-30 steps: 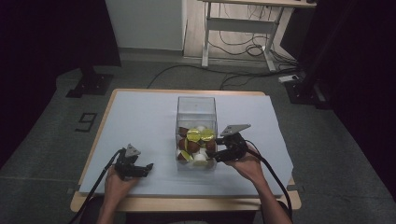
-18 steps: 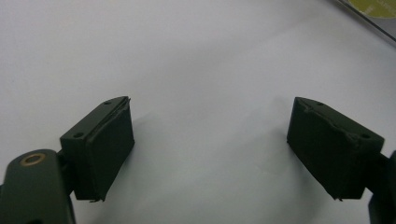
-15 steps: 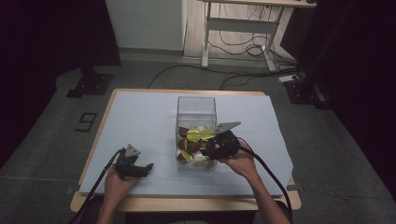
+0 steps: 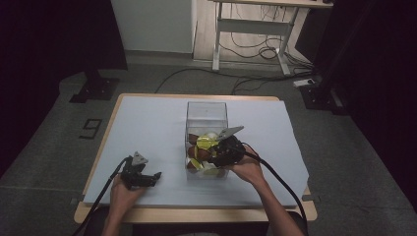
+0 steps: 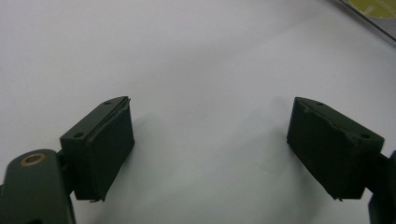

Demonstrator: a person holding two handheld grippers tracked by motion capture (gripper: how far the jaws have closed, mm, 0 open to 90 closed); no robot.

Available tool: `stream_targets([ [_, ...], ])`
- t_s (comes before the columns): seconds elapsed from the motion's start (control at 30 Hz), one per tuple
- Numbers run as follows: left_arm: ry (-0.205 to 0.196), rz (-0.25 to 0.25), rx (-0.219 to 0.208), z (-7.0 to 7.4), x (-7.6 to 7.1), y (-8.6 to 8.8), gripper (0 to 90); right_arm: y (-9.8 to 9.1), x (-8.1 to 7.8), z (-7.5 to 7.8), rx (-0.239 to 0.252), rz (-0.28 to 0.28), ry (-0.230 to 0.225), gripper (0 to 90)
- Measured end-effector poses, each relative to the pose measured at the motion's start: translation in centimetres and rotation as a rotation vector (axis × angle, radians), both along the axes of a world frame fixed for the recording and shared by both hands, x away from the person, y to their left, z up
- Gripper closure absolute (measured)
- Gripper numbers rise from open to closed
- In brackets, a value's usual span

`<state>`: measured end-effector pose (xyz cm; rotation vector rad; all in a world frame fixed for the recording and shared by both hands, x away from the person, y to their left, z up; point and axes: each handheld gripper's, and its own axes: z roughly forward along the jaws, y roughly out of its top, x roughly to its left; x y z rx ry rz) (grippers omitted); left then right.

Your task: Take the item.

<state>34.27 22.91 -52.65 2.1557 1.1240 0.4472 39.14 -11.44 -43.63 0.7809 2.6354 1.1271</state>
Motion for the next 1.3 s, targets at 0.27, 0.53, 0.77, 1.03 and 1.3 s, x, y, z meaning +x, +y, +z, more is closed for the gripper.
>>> stream_targets([
  [0.27,0.000,0.000,0.000,0.0,0.0,0.0,14.3,1.4,0.5,-0.5,-0.046,0.020,-0.009,41.6],
  [0.53,0.000,0.000,0.000,0.0,0.0,0.0,14.2,2.5,1.1,-1.0,-0.088,0.026,-0.007,42.0],
  [0.77,0.000,0.000,0.000,0.0,0.0,0.0,14.2,3.0,1.4,-1.6,-0.116,0.042,-0.010,46.1],
  [1.03,0.000,0.000,0.000,0.0,0.0,0.0,14.3,3.6,1.4,-1.7,-0.180,0.065,-0.032,53.7],
  [1.3,0.000,0.000,0.000,0.0,0.0,0.0,14.3,3.0,1.5,-1.3,-0.114,0.057,0.024,55.9],
])
